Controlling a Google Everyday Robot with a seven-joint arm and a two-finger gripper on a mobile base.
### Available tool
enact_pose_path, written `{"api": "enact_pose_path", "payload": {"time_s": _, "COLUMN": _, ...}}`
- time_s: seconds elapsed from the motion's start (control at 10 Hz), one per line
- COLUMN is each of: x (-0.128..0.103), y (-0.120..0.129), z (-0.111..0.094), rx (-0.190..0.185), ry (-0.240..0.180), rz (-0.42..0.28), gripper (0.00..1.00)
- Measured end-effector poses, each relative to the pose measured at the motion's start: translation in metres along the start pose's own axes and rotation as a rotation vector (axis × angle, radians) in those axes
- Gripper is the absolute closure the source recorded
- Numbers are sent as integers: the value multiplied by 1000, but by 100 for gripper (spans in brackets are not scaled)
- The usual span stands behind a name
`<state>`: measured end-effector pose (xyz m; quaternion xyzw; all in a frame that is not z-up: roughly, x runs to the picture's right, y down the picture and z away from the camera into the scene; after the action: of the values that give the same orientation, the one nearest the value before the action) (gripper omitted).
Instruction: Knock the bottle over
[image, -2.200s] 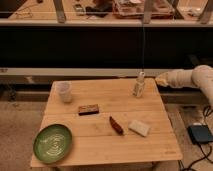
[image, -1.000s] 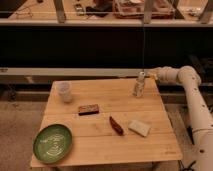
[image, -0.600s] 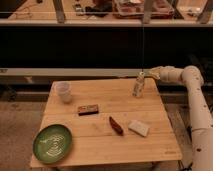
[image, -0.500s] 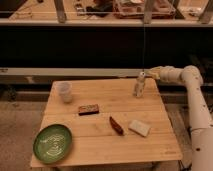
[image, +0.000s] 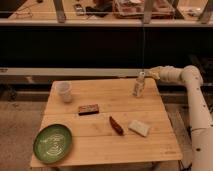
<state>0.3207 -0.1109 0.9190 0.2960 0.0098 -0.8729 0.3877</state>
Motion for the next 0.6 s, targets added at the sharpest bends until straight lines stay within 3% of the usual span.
{"api": "enact_pose_path", "payload": {"time_s": 0.3, "x": -15, "y": -19, "z": 27, "rx": 38, "ry": -102, "rz": -43, "gripper": 100}}
{"api": "enact_pose_path", "payload": {"time_s": 0.6, "x": -32, "y": -27, "z": 38, "rx": 48, "ry": -231, "rz": 26, "gripper": 100}}
